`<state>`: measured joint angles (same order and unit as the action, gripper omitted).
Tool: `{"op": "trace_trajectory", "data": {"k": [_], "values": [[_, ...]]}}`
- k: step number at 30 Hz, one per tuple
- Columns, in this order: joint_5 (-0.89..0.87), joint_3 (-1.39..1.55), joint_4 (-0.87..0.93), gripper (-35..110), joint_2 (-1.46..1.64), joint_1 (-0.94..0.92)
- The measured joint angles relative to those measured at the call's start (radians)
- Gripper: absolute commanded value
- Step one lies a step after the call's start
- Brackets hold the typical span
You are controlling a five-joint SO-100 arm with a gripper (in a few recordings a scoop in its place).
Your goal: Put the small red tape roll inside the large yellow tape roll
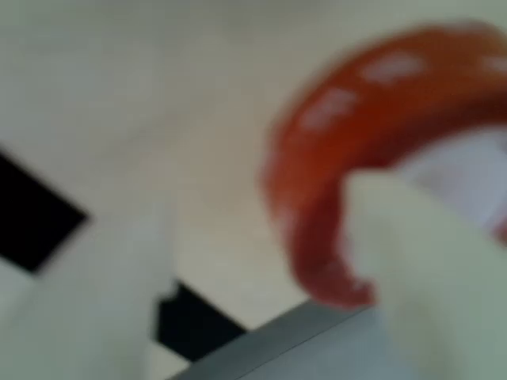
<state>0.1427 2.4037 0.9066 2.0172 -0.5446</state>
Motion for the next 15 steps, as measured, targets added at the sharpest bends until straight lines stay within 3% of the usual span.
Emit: {"op": "trace_trajectory", "data": {"k": [15], "values": [[0.018,-0.031,-0.089,19,-0.091,-0.072]]}}
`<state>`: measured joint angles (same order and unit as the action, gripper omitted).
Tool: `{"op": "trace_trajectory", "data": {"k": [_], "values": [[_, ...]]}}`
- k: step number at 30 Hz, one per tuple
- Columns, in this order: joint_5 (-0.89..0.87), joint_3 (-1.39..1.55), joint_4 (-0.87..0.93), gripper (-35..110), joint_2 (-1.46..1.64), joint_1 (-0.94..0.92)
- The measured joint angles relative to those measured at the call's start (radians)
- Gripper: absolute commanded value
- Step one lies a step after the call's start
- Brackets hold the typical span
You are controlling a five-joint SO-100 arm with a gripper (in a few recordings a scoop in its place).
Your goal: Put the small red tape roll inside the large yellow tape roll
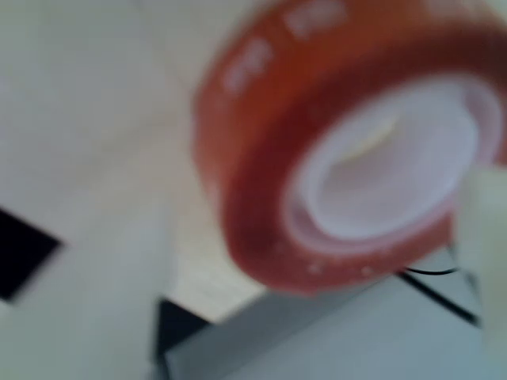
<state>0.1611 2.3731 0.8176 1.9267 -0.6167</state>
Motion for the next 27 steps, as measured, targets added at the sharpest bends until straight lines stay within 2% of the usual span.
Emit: {"op": "trace_trajectory", "data": {"k": [27], "values": [[0.000,-0.098,-0.011,18,-0.170,-0.037]]}}
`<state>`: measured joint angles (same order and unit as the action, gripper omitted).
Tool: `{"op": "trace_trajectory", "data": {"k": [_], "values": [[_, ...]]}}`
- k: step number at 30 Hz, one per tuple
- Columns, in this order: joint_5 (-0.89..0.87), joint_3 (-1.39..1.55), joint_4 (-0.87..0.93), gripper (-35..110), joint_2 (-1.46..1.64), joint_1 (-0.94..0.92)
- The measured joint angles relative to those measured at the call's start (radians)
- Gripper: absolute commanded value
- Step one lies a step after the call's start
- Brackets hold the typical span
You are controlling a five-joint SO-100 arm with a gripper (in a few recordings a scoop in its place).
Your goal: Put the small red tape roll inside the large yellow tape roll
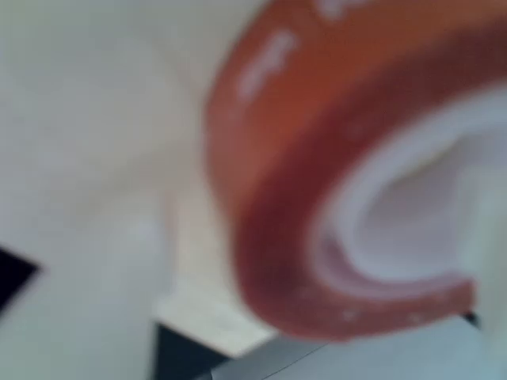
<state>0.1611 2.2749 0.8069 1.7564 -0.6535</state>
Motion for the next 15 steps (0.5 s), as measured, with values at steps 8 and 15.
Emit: {"op": "trace_trajectory", "data": {"k": [8,15], "values": [[0.000,-0.046,0.044,15,-0.051,0.000],[0.000,-0.097,0.069,3,-0.092,-0.003]]}}
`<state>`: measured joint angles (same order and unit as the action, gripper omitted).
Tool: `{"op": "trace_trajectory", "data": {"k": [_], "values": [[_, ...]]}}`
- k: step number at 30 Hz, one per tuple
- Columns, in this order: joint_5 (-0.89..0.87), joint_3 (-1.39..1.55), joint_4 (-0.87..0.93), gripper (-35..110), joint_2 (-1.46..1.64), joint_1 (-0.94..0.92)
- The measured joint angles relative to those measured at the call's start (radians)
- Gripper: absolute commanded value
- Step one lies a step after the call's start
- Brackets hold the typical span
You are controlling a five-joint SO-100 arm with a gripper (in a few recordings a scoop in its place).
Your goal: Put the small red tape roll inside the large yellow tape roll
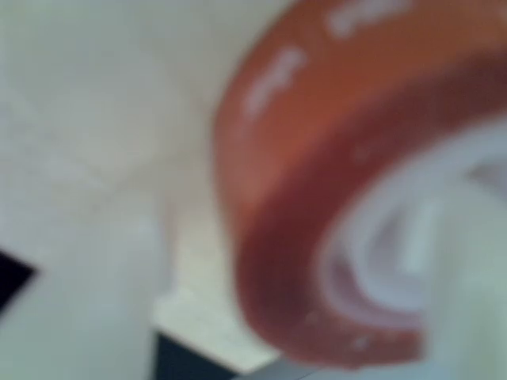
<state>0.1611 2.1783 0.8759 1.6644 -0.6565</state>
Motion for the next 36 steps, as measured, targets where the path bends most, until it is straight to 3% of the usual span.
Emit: {"op": "trace_trajectory", "data": {"k": [19,36], "values": [[-0.002,-0.034,0.026,0,-0.018,0.000],[-0.002,-0.141,0.322,0,0.333,0.124]]}}
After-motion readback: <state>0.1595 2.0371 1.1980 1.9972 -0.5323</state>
